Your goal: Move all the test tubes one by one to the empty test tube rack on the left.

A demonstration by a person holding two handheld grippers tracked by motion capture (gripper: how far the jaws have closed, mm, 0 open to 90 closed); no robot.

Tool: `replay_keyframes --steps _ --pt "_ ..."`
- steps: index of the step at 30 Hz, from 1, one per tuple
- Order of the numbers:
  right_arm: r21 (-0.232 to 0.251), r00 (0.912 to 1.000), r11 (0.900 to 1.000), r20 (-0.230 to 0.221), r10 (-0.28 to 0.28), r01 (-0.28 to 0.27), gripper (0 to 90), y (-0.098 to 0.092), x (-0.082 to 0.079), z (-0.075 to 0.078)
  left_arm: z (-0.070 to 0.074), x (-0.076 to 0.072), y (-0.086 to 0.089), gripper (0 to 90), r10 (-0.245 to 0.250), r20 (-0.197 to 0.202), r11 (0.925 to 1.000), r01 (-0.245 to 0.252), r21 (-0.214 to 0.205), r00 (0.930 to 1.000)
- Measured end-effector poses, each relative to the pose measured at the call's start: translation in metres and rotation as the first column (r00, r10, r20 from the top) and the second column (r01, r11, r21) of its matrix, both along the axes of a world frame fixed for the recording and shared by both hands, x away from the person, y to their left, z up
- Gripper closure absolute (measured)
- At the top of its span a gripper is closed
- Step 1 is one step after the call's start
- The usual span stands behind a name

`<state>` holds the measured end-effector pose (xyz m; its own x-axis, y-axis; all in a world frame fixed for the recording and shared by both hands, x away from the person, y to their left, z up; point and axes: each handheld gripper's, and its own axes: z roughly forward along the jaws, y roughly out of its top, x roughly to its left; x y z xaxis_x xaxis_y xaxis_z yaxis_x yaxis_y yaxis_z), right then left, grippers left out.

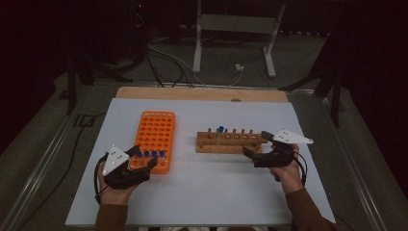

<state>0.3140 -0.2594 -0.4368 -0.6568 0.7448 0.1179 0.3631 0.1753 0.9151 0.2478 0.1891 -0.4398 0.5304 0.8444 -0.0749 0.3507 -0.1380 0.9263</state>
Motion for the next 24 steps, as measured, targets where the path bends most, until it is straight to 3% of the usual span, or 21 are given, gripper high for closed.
replay_keyframes --steps 14,19,24 --pt "-0.017 0.9999 0.9998 -0.011 0.012 -0.012 0.1 0.018 0.017 0.006 0.001 0.028 -0.061 2.2 -0.094 0.002 0.9954 0.094 -0.017 0.9955" --pt "-0.027 0.9996 0.9994 -0.018 0.02 -0.02 0.1 0.027 0.023 0.006 0.0 0.035 -0.074 2.2 -0.108 0.011 0.9926 0.108 -0.054 0.9941" --pt "-0.044 0.9993 0.9988 -0.032 0.02 -0.021 0.2 0.036 0.034 0.004 -0.005 0.037 -0.086 2.4 -0.137 -0.01 0.9888 0.136 -0.06 0.9905"
